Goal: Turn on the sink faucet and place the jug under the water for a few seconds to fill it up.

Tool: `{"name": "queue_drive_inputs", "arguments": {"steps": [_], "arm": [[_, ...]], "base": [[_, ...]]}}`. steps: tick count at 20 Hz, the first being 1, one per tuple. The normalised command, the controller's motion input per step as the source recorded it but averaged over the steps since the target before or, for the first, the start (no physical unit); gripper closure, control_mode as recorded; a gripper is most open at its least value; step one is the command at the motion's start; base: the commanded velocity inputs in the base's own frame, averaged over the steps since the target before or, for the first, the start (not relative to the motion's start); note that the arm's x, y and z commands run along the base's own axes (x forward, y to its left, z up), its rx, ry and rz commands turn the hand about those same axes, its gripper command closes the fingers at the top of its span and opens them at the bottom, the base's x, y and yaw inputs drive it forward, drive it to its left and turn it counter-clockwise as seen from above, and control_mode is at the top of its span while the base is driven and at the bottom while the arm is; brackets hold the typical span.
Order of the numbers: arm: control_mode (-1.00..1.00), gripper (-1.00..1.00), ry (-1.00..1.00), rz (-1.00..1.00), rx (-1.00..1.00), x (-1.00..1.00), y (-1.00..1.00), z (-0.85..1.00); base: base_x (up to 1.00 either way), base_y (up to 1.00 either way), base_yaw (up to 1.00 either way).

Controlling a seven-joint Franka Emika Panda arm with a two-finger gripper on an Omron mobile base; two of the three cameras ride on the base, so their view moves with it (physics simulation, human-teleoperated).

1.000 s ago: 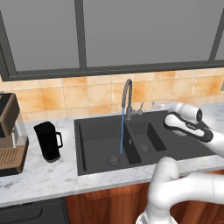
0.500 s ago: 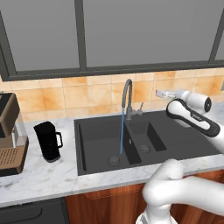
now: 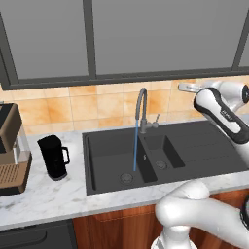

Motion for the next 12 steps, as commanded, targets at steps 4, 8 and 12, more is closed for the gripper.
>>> {"name": "queue_drive_inputs", "arguments": {"steps": [4,8,12], "arm": [[-1.00,-1.00,0.00,0.16,-0.13,-0.91,0.66,-0.07],[-1.00,-1.00,0.00,0.18,-0.19,-0.88,0.90,0.00],[-1.00,-1.00,0.01,0.20,-0.19,-0.82,0.98,0.00]], "base": [[0.00,0.00,0.00],[0.00,0.00,0.00],[0.00,0.00,0.00]]}}
